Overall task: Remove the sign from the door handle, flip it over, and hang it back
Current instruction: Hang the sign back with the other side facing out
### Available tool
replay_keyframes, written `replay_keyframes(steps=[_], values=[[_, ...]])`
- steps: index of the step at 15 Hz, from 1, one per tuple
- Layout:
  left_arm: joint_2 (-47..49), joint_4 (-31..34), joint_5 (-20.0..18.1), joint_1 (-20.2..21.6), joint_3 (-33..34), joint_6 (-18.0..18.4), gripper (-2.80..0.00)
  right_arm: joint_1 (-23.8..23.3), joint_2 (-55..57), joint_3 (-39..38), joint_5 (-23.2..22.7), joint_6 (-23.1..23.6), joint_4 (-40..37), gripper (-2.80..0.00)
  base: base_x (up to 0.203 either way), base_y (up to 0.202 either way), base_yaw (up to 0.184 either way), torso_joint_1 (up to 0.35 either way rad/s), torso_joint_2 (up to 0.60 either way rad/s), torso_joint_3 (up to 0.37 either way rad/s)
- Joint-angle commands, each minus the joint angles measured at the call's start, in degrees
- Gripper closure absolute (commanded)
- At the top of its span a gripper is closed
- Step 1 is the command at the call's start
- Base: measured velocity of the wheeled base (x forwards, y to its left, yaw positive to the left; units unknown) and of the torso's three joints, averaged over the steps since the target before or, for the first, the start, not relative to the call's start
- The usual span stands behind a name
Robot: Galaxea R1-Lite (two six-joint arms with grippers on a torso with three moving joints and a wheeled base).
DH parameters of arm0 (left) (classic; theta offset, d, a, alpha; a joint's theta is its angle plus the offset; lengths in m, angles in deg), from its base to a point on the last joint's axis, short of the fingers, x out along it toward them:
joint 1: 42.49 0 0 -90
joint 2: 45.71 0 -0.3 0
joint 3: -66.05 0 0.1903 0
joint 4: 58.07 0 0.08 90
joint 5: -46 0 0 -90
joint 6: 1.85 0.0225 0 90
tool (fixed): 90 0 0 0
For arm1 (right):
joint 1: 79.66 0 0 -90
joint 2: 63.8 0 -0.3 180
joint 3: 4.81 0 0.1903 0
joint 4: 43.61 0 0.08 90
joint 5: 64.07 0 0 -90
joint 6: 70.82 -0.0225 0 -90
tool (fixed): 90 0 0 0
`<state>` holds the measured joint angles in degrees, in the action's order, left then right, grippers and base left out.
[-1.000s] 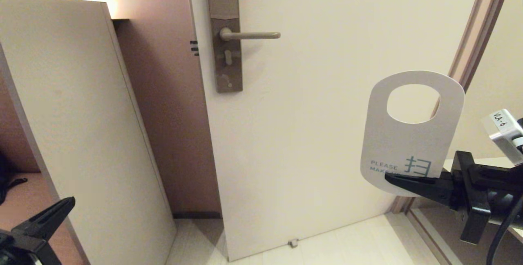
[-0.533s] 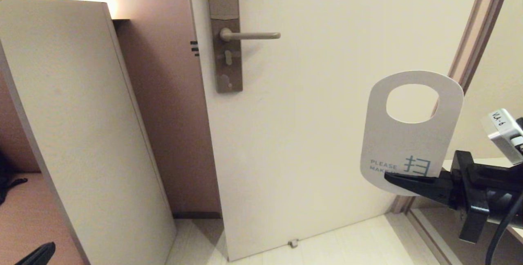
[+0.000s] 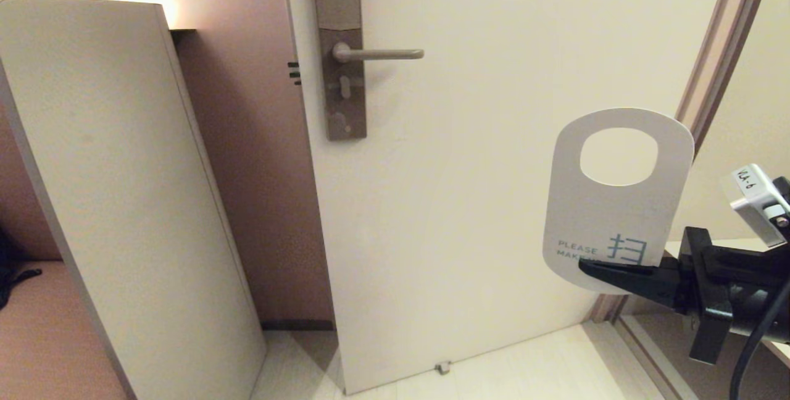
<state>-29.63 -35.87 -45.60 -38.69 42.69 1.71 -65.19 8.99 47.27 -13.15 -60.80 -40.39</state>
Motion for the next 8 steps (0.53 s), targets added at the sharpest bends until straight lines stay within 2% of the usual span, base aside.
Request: replay_keyframes(steps=[1,5,8], values=[[-0.4,2.3,1.0,0.0,-0.1,0.1,0.00,0.0,0.2,0.0,-0.3,0.1,0.1,0.00,0.000,0.000,0.000,0.000,0.00,0.000],[-1.2,1.9,0.7,-0.8,-0.1,0.9,0.00,0.0,0.2,-0.1,-0.3,0.1,0.1,0.00,0.000,0.000,0.000,0.000,0.00,0.000],[-12.3,1.9,0.7,-2.8,-0.1,0.9,0.00,0.0,0.2,-0.1,-0.2,0.1,0.1,0.00,0.000,0.000,0.000,0.000,0.00,0.000]])
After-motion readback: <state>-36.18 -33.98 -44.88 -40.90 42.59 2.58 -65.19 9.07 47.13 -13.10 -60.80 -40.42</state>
